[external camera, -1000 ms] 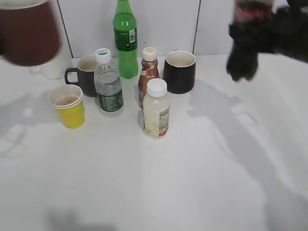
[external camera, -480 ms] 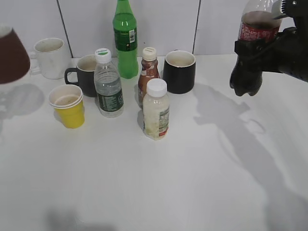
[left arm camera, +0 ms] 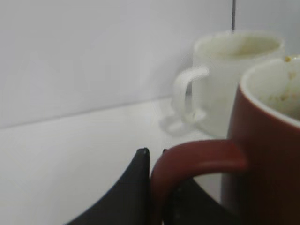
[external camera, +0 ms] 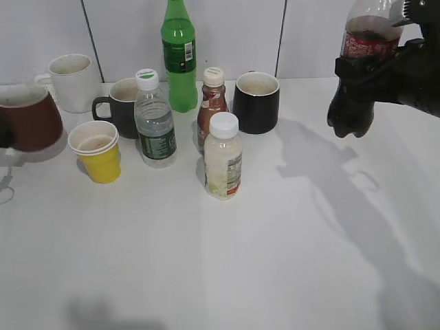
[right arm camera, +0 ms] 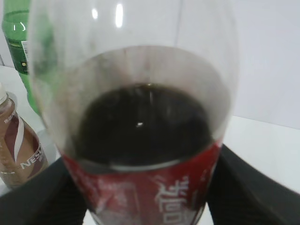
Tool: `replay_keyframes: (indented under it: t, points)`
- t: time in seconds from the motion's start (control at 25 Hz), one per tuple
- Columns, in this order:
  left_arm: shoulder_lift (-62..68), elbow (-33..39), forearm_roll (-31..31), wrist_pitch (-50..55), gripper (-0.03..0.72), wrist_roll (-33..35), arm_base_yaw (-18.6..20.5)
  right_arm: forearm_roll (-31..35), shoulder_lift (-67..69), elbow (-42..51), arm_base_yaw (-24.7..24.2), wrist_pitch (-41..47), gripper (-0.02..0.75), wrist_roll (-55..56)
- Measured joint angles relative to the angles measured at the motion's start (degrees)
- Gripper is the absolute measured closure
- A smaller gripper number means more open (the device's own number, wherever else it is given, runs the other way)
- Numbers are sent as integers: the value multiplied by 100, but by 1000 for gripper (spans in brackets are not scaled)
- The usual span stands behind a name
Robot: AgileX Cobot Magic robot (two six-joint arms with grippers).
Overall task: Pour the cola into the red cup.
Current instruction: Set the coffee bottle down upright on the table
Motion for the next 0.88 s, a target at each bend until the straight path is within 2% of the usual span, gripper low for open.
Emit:
replay_keyframes:
  t: [0.32,0.88]
  points:
    - [645,-468,-10,-13,645,166,0,0,0,0,-4,0,251,0]
    - [881,-505,11,-306,645,128,0,0,0,0,-4,0,251,20]
